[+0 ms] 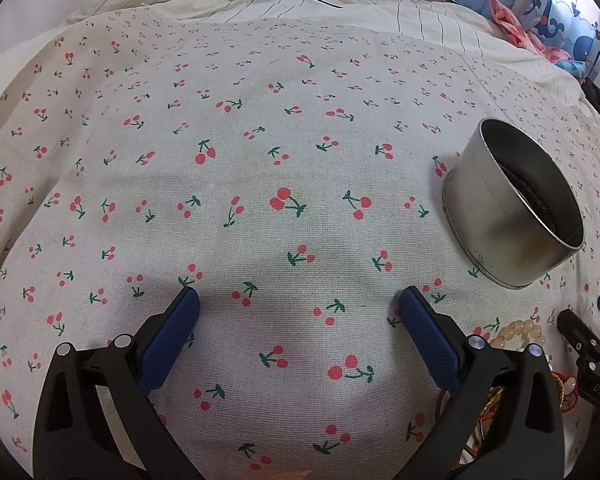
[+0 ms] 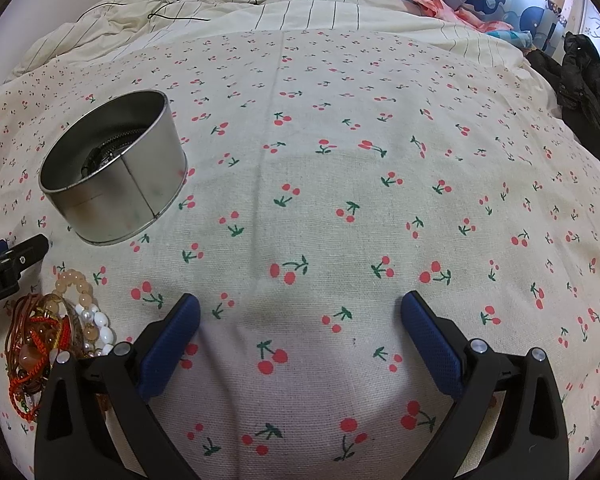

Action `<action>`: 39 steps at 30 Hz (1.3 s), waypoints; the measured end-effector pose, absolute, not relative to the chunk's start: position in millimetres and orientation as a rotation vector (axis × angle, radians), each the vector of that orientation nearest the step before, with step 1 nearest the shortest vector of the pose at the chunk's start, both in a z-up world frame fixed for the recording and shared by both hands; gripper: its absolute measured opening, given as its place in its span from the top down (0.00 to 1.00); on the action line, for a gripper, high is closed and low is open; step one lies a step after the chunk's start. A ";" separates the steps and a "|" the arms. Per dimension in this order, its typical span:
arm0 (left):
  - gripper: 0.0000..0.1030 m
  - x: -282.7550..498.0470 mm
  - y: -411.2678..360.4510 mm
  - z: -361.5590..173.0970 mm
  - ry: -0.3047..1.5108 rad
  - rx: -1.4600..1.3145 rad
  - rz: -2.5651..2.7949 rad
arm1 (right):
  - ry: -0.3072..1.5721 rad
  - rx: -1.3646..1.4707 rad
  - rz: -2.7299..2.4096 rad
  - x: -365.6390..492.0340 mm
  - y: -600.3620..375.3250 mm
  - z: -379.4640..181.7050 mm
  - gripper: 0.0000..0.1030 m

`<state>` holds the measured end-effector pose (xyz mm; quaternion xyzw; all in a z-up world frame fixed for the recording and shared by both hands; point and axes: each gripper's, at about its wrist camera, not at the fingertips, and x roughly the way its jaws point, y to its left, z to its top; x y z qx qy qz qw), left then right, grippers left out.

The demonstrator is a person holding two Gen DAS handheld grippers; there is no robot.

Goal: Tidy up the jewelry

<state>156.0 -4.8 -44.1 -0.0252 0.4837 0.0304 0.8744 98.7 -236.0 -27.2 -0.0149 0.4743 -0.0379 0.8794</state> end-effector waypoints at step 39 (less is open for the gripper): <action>0.07 151.9 -14.3 -41.7 1.000 -0.030 0.022 | 0.988 -0.030 -0.078 98.7 -236.0 -27.0 0.07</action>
